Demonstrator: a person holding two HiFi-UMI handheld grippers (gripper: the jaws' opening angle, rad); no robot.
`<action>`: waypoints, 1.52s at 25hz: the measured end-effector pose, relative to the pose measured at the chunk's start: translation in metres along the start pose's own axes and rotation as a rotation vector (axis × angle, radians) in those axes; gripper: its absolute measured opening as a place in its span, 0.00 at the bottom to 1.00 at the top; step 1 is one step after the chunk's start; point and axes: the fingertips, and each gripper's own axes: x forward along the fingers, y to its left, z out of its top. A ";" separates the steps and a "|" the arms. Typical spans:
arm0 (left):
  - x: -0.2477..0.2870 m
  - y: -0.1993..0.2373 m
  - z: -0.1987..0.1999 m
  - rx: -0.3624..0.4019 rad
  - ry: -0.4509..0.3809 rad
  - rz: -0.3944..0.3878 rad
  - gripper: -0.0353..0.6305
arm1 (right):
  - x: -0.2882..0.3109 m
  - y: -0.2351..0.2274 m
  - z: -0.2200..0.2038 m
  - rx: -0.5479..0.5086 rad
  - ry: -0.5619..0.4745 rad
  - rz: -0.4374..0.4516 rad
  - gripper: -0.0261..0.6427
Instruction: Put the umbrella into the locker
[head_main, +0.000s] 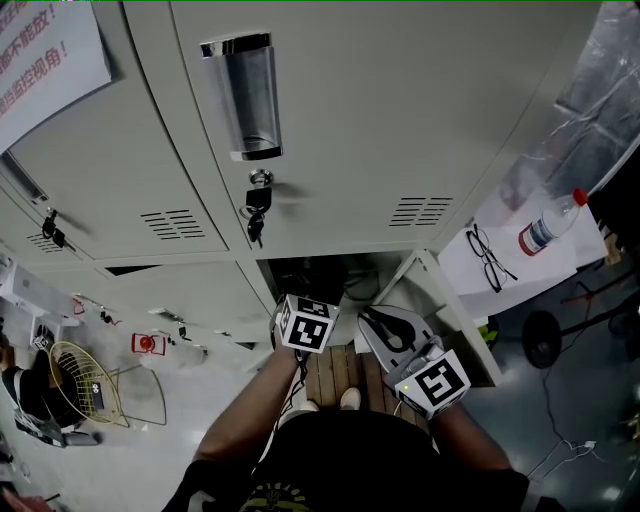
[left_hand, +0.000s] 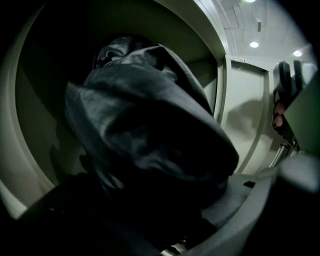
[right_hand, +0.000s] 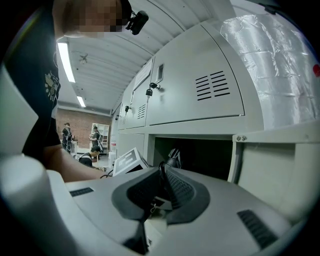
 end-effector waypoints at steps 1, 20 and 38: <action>-0.001 0.001 0.002 0.006 -0.006 0.007 0.50 | 0.000 0.000 0.000 0.001 0.000 0.000 0.09; 0.016 0.006 0.033 0.072 0.029 0.008 0.50 | -0.004 -0.001 -0.002 -0.037 -0.007 0.019 0.09; 0.046 0.017 0.049 0.025 0.039 0.015 0.51 | 0.004 -0.005 -0.005 -0.023 0.004 0.023 0.09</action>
